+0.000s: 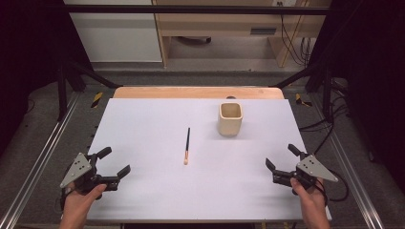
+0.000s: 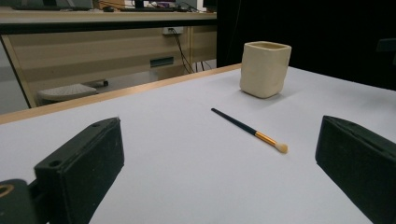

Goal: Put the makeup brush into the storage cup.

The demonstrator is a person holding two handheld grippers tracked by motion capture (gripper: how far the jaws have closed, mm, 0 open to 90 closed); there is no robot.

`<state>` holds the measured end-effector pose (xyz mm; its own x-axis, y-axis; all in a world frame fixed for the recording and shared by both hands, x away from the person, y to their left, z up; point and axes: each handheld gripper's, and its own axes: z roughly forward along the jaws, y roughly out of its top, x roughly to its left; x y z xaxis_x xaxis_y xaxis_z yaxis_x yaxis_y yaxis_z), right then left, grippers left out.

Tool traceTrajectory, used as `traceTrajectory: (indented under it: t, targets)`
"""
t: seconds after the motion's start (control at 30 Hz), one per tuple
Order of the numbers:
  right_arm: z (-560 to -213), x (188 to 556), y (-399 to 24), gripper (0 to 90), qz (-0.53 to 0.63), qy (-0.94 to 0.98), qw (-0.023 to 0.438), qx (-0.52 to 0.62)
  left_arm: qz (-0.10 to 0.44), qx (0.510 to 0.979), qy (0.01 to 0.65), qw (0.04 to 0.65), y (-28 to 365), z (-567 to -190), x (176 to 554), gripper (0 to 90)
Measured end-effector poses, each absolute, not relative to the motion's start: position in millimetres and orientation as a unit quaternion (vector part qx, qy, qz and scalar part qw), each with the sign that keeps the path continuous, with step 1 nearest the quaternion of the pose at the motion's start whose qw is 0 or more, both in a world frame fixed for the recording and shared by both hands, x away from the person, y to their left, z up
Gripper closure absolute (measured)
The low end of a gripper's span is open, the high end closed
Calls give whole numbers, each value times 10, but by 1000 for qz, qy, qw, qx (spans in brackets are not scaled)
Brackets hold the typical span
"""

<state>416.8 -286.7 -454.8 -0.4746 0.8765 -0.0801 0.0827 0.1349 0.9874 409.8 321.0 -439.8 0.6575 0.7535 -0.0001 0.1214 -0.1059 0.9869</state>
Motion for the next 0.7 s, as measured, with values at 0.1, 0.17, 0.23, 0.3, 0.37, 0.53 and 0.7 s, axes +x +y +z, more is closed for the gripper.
traceTrajectory:
  t: [0.1,0.17,0.23,0.3,0.37,0.53,0.7]
  targets:
    - [-4552,4171,-2864,45,545,663,362,363,271,696,316,585,3199,-4398,4092,7]
    - [-4552,4170,-2859,44,542,665,364,363,272,700,315,581,3182,-4401,4087,9]
    - [-4553,4169,-2850,43,539,667,365,363,270,702,316,578,3169,-4407,4089,11]
    - [-4559,4177,-2840,40,535,669,367,362,275,708,313,570,3152,-4411,4085,16]
    - [-4564,4187,-2827,37,531,671,368,364,272,712,313,566,3130,-4415,4082,17]
    - [-4568,4192,-2813,32,525,673,371,366,272,719,312,559,3086,-4410,4063,21]
    - [-4559,4192,-2781,29,521,675,372,367,263,727,321,548,2991,-4418,4020,29]
